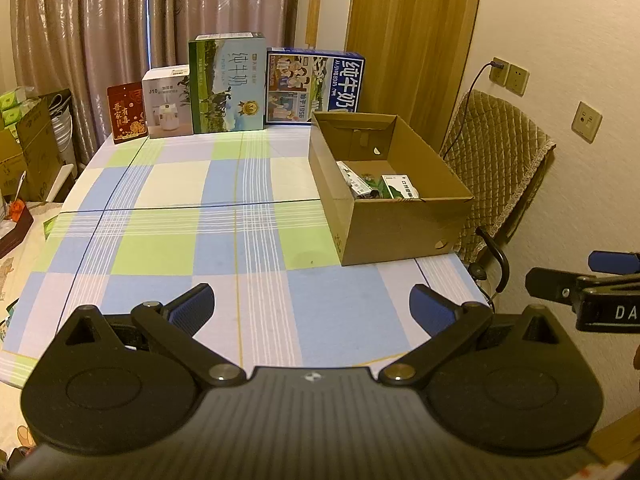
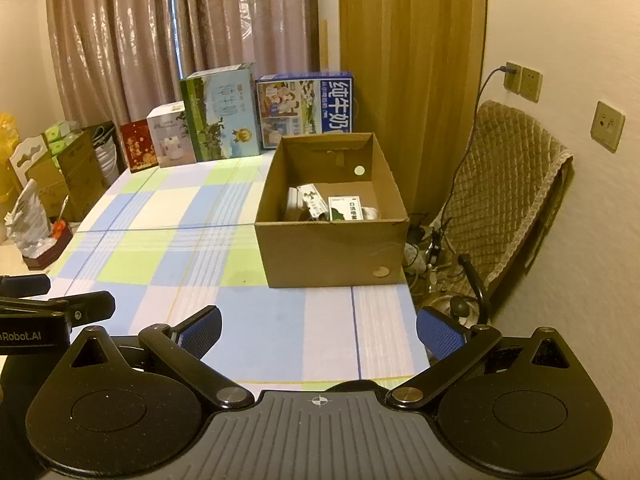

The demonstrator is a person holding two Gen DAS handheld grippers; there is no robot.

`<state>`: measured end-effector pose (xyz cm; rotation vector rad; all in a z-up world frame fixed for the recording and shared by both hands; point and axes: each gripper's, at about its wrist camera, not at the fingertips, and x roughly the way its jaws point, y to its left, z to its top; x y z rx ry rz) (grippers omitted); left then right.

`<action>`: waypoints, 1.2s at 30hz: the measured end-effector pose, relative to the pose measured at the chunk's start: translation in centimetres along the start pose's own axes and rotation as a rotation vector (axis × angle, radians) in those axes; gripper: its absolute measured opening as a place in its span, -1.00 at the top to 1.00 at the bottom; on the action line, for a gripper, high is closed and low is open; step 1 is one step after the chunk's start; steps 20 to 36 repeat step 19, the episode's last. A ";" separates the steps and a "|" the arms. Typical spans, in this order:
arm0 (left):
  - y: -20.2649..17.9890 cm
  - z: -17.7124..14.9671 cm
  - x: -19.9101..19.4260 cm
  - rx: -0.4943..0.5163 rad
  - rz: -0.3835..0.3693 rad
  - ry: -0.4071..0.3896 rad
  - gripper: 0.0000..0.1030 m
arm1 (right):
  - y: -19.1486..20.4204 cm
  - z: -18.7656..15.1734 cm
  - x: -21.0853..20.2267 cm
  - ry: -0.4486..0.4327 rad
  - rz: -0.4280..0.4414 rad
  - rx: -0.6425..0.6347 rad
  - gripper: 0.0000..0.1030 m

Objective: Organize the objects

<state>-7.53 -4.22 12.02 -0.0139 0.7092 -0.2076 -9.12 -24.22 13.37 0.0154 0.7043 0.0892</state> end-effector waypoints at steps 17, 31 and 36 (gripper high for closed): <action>-0.1 -0.1 -0.1 -0.017 -0.002 -0.005 -0.98 | 0.2 0.3 -0.1 -0.006 0.001 -0.003 -0.96; -0.1 -0.1 -0.2 -0.016 -0.002 -0.004 -0.98 | 0.2 0.3 -0.1 -0.007 0.002 -0.003 -0.96; -0.1 -0.1 -0.2 -0.016 -0.002 -0.004 -0.98 | 0.2 0.3 -0.1 -0.007 0.002 -0.003 -0.96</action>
